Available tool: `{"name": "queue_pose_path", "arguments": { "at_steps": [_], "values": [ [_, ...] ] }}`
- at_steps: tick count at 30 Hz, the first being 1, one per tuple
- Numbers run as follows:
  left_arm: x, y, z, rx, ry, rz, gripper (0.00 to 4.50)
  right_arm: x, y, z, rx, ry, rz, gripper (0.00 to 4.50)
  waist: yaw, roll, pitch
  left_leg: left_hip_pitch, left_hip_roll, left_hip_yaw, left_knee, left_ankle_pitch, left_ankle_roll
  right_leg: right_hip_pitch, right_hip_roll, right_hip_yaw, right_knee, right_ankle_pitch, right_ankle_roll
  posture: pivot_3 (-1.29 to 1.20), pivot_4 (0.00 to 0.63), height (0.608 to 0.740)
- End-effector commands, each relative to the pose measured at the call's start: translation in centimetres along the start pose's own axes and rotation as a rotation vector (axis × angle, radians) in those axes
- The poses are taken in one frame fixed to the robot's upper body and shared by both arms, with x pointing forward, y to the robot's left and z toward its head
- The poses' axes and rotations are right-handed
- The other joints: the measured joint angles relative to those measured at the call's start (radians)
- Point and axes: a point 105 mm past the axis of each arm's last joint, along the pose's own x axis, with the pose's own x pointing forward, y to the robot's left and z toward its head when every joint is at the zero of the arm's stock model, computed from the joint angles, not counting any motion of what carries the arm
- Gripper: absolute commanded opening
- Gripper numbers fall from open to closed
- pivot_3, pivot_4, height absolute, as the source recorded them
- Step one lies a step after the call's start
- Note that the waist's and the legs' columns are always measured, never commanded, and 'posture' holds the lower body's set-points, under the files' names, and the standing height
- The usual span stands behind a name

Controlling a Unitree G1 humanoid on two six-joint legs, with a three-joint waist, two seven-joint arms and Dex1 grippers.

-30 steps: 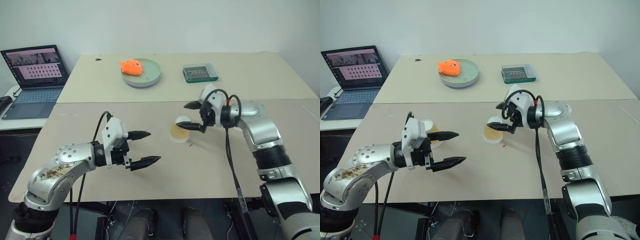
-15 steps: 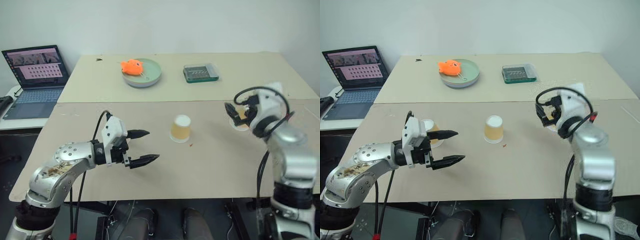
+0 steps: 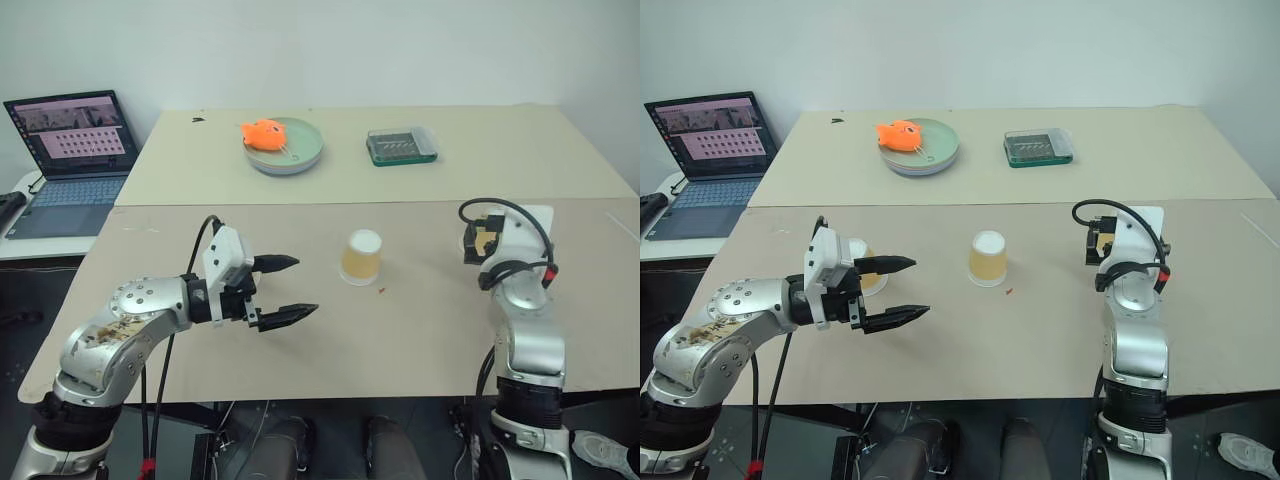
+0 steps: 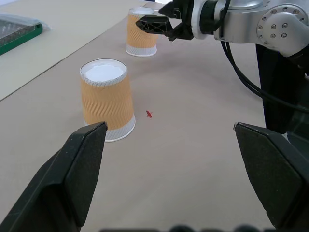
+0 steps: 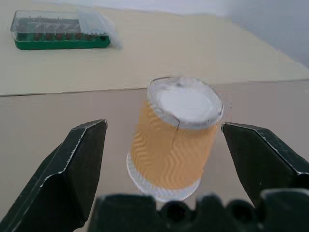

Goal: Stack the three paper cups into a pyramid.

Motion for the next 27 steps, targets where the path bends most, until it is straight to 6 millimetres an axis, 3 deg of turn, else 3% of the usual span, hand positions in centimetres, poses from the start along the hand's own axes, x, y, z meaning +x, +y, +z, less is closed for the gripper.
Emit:
{"name": "queue_pose_path", "arguments": {
  "at_steps": [1, 7, 17, 27],
  "values": [
    [-0.2, 0.2, 0.9, 0.046, -0.011, 0.011, 4.5, 0.4, -1.3, 1.4, 0.129, -0.073, -0.037, 4.45, -0.003, 0.0, 0.0, 0.0, 0.0, 0.0, 0.0, 0.0, 0.0, 0.0, 0.0, 0.0, 0.0, 0.0, 0.0, 0.0, 0.15, 0.73],
    [-0.3, 0.3, 1.1, 0.047, -0.012, 0.017, 4.5, 1.2, -1.5, 1.5, 0.113, -0.094, -0.042, 4.45, -0.012, 0.0, 0.0, 0.0, 0.0, 0.0, 0.0, 0.0, 0.0, 0.0, 0.001, 0.0, 0.0, 0.0, 0.0, 0.0, 0.15, 0.73],
    [-0.5, 0.4, 1.2, 0.05, -0.013, 0.036, 4.5, 3.6, 0.4, 2.9, 0.081, -0.13, 0.015, 4.45, -0.017, 0.0, 0.0, 0.001, 0.001, 0.0, 0.0, 0.0, 0.0, 0.0, 0.002, 0.001, 0.0, 0.0, -0.001, 0.0, 0.15, 0.73],
    [-0.6, 0.5, 1.3, 0.051, -0.015, 0.062, 4.5, 5.2, 0.1, 2.9, 0.063, -0.137, 0.009, 4.45, -0.014, 0.0, 0.0, 0.0, 0.001, 0.0, 0.0, 0.0, 0.0, 0.001, 0.002, 0.001, 0.0, 0.0, -0.001, 0.0, 0.15, 0.73]
  ]
}}
